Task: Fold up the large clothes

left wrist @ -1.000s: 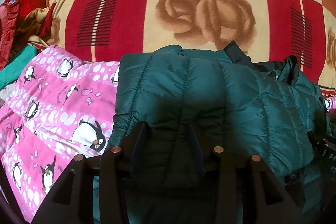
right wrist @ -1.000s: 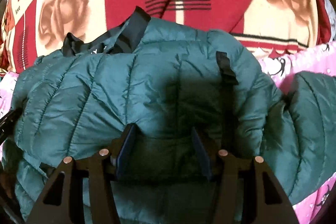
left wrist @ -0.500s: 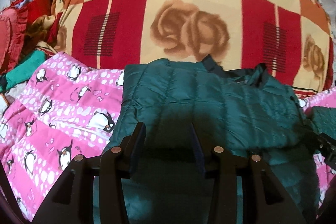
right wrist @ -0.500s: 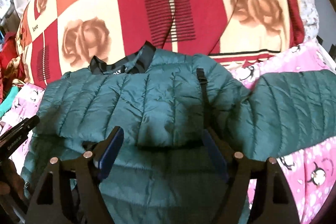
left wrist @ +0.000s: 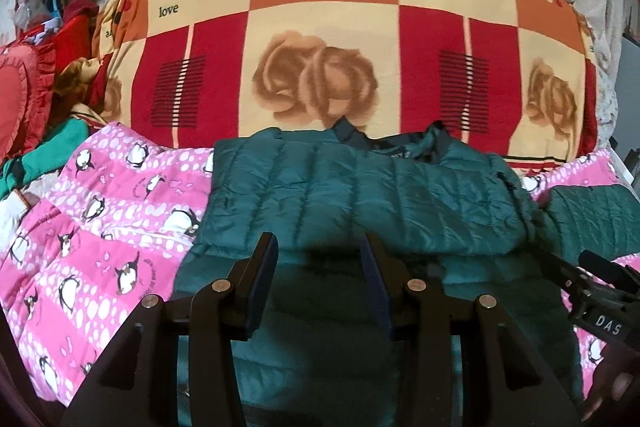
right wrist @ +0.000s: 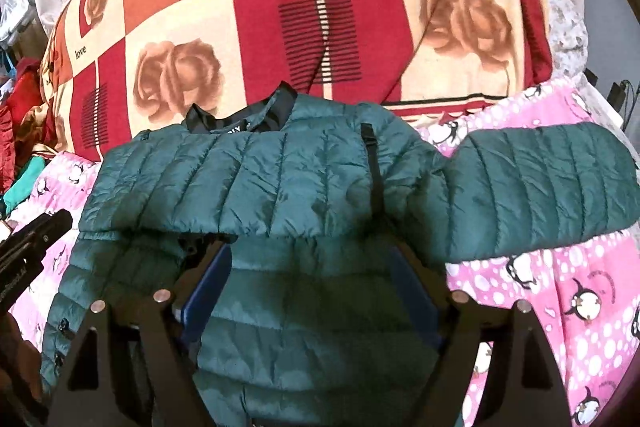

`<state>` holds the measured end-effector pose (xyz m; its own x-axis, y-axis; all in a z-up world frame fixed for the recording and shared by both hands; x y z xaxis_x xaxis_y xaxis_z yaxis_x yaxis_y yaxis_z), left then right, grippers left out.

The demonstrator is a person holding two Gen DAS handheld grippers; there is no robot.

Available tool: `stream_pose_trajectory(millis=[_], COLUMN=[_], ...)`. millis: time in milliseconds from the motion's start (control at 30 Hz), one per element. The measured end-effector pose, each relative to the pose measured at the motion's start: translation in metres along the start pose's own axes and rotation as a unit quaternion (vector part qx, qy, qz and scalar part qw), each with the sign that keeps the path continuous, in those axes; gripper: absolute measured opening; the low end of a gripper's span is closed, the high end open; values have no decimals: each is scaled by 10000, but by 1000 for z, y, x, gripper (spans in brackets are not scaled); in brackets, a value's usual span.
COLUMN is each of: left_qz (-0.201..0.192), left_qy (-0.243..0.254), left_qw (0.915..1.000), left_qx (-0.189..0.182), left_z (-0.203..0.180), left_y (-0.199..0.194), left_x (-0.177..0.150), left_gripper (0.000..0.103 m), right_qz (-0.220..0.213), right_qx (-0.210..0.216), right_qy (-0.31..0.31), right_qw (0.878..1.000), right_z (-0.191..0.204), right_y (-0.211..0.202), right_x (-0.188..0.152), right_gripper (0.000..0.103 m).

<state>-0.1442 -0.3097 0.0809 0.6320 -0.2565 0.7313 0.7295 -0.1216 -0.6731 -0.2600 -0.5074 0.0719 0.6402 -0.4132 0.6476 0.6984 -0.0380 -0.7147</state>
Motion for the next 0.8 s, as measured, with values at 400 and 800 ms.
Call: stream_pose_trajectory(millis=[400,800], left_qz=[-58,39], left_qy=[276,397], left_qw=[9994,9983], left_qx=[-201,-434], left_z=[-55,-100], left_y=[-28,-36], left_x=[-10,-15], left_gripper=[17,17], right_qz=[-146,-271], right_qx=[-243,-603], right_qy=[190,526], right_qw=[9994,9964], right_z=[-44,-110], right_y=[-35,-63], right_x=[-11,-13], right_gripper=[86,87])
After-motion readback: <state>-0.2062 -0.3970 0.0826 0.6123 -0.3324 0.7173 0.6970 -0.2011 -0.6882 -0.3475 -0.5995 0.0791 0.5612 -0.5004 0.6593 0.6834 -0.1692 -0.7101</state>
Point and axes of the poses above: each gripper's, at about its wrist camera, not at the fingertips, and y roughly the way its jaws point, z to its left, x to its top, the point moved 9 cm from there along y, roughly the way its jaws point, and after that the axes turned 15 degrees about x, right-handed, at the moved point
